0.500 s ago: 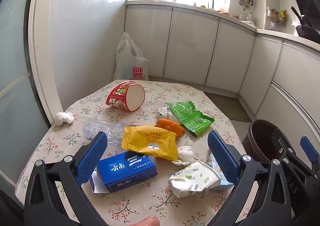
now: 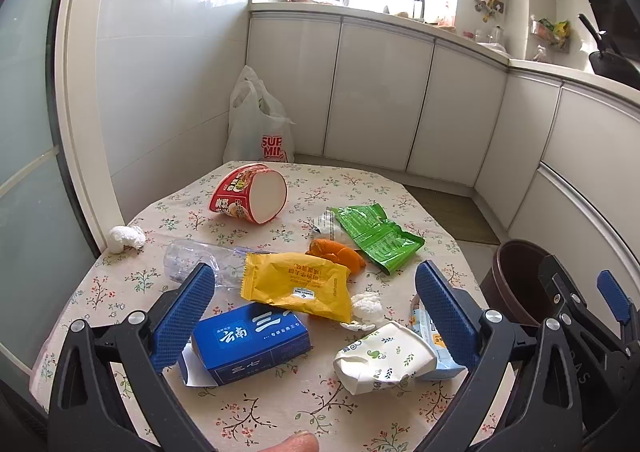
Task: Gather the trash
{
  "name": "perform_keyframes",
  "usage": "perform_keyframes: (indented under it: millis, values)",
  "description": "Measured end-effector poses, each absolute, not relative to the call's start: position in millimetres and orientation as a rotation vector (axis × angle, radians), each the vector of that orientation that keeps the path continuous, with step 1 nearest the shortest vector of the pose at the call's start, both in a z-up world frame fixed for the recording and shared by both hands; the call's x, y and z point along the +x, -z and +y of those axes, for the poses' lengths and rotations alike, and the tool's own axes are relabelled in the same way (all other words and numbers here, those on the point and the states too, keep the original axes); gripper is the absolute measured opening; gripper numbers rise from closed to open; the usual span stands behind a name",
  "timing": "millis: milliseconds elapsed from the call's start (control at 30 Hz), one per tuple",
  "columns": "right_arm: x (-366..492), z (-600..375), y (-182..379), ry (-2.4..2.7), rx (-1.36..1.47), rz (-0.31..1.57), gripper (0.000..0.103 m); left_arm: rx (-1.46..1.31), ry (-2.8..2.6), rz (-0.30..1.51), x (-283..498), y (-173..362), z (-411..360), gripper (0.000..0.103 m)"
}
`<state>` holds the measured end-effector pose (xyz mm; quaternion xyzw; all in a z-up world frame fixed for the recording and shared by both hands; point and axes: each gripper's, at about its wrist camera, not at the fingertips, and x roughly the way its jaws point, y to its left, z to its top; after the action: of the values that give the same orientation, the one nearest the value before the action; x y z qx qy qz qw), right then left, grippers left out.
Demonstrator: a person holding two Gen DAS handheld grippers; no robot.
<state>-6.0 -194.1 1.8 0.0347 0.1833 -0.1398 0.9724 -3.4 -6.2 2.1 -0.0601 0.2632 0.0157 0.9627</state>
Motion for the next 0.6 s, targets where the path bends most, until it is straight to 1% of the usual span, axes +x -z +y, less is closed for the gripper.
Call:
perform_keyframes:
  millis: [600]
  values:
    - [-4.6, -196.3, 1.4, 0.261, 0.075, 0.373, 0.096, -0.124, -0.027, 0.544, -2.7, 2.4, -5.9, 0.097]
